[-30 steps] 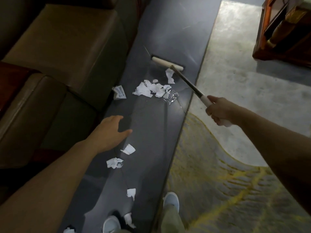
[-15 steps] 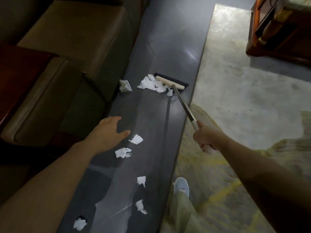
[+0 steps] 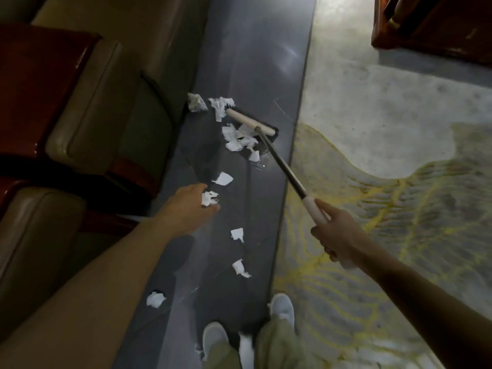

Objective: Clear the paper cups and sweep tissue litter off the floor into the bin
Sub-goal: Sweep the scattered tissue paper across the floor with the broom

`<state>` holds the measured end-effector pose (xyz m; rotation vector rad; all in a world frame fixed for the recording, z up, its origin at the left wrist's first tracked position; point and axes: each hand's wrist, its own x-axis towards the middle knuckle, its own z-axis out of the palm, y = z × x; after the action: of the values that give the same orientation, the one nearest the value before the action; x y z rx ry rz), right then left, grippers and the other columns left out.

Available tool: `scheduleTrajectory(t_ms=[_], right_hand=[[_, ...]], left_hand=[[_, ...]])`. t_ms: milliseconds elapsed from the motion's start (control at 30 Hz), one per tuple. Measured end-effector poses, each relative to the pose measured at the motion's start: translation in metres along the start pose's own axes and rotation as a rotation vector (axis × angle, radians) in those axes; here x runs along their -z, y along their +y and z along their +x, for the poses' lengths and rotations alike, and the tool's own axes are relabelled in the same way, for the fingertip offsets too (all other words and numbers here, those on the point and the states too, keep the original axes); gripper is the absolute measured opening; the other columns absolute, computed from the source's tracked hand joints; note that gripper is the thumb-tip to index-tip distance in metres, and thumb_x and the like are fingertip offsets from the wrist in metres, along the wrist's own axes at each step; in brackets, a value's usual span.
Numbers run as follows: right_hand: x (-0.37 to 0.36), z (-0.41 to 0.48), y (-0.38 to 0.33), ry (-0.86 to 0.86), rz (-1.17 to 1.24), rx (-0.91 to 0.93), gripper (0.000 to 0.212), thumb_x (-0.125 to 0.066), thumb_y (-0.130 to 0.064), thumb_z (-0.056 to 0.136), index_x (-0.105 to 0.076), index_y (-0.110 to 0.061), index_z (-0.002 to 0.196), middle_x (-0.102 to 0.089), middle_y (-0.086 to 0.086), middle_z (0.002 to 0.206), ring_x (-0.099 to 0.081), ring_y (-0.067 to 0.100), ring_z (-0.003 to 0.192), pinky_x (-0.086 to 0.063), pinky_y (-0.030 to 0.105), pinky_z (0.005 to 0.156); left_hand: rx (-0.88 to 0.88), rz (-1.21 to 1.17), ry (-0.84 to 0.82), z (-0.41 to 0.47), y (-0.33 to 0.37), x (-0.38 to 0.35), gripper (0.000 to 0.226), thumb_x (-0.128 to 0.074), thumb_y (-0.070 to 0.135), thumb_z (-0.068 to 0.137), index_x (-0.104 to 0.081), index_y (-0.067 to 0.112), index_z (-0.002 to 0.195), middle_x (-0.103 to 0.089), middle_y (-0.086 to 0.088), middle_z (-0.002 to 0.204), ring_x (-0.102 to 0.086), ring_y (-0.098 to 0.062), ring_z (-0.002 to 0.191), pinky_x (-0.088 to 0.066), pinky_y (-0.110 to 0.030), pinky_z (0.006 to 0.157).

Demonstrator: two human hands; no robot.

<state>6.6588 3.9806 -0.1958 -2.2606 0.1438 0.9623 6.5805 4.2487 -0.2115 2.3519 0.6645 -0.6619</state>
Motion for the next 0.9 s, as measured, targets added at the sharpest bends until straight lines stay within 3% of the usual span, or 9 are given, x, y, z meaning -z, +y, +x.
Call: scheduleTrajectory(t_ms=[133,300,467,567,633,667,767,833,900], right_hand=[[0.008,0.022,-0.019,0.009,-0.078,0.054,0.066,-0.052,-0.004,0.085,-0.039,-0.030,0.144,-0.052,0.008,0.058,-0.045,0.017,0.033,-0.036,0.021,0.035],[0.005,0.089,-0.061,-0.033,-0.122,0.111,0.052,-0.048,-0.001,0.087,-0.042,-0.010,0.138,-0.050,0.015,0.072,-0.044,0.024,0.046,-0.040,0.031,0.045],[-0.006,0.143,-0.100,-0.112,-0.210,0.180,0.041,-0.043,0.002,0.089,-0.049,-0.001,0.130,-0.047,0.013,0.072,-0.047,0.012,0.038,-0.033,0.012,0.032],[-0.011,0.157,-0.104,-0.187,-0.344,0.230,0.048,-0.045,-0.004,0.092,-0.040,-0.004,0.139,-0.060,0.020,0.107,-0.057,0.027,0.074,-0.045,0.023,0.057],[-0.006,0.157,-0.099,-0.172,-0.489,0.227,0.051,-0.044,-0.006,0.092,-0.036,-0.007,0.143,-0.055,0.020,0.128,-0.057,0.031,0.099,-0.046,0.030,0.075],[-0.001,0.156,-0.094,-0.161,-0.551,0.233,0.054,-0.043,-0.006,0.092,-0.032,-0.009,0.145,-0.052,0.019,0.132,-0.056,0.032,0.103,-0.046,0.031,0.078],[0.025,0.149,-0.076,-0.198,-0.624,0.196,0.067,-0.040,-0.005,0.094,-0.016,-0.025,0.153,-0.049,0.015,0.121,-0.053,0.029,0.076,-0.045,0.026,0.052],[0.051,0.140,-0.063,-0.182,-0.584,0.150,0.071,-0.039,-0.002,0.092,-0.019,-0.036,0.151,-0.047,0.014,0.104,-0.046,0.023,0.060,-0.036,0.018,0.033],[0.080,0.130,-0.052,-0.163,-0.530,0.133,0.073,-0.043,0.000,0.089,-0.027,-0.042,0.147,-0.049,0.013,0.086,-0.044,0.020,0.050,-0.031,0.013,0.030]], left_hand=[[0.006,-0.043,0.005,-0.007,0.003,-0.007,0.053,-0.059,0.036,0.091,-0.045,0.008,0.133,-0.045,-0.009,0.139,-0.045,-0.025,0.124,-0.036,-0.032,0.101],[0.051,-0.039,0.044,0.002,0.007,-0.020,0.051,-0.057,0.034,0.092,-0.045,0.006,0.133,-0.045,-0.011,0.139,-0.042,-0.025,0.126,-0.034,-0.028,0.098],[0.069,-0.028,0.067,0.012,0.006,-0.032,0.058,-0.058,0.035,0.091,-0.038,0.013,0.141,-0.039,-0.006,0.146,-0.039,-0.022,0.131,-0.030,-0.026,0.103],[0.110,-0.013,0.055,0.011,0.001,-0.034,0.062,-0.056,0.039,0.091,-0.034,0.014,0.144,-0.036,-0.006,0.147,-0.034,-0.021,0.133,-0.029,-0.028,0.105],[0.138,-0.004,0.049,0.011,-0.003,-0.033,0.064,-0.055,0.040,0.092,-0.031,0.014,0.145,-0.033,-0.007,0.149,-0.031,-0.022,0.136,-0.028,-0.031,0.107],[0.156,-0.009,0.044,0.010,-0.003,-0.032,0.065,-0.054,0.041,0.092,-0.029,0.014,0.146,-0.031,-0.007,0.150,-0.030,-0.022,0.136,-0.028,-0.032,0.109],[0.197,0.004,0.018,0.005,0.001,-0.034,0.067,-0.054,0.042,0.092,-0.028,0.012,0.146,-0.029,-0.008,0.152,-0.031,-0.024,0.136,-0.028,-0.033,0.111],[0.190,0.004,0.023,0.002,0.008,-0.037,0.066,-0.055,0.040,0.091,-0.031,0.010,0.145,-0.033,-0.010,0.149,-0.033,-0.025,0.135,-0.028,-0.033,0.111],[0.185,-0.003,0.034,0.000,0.020,-0.040,0.065,-0.056,0.038,0.091,-0.032,0.010,0.144,-0.035,-0.011,0.148,-0.032,-0.025,0.135,-0.028,-0.033,0.111]])
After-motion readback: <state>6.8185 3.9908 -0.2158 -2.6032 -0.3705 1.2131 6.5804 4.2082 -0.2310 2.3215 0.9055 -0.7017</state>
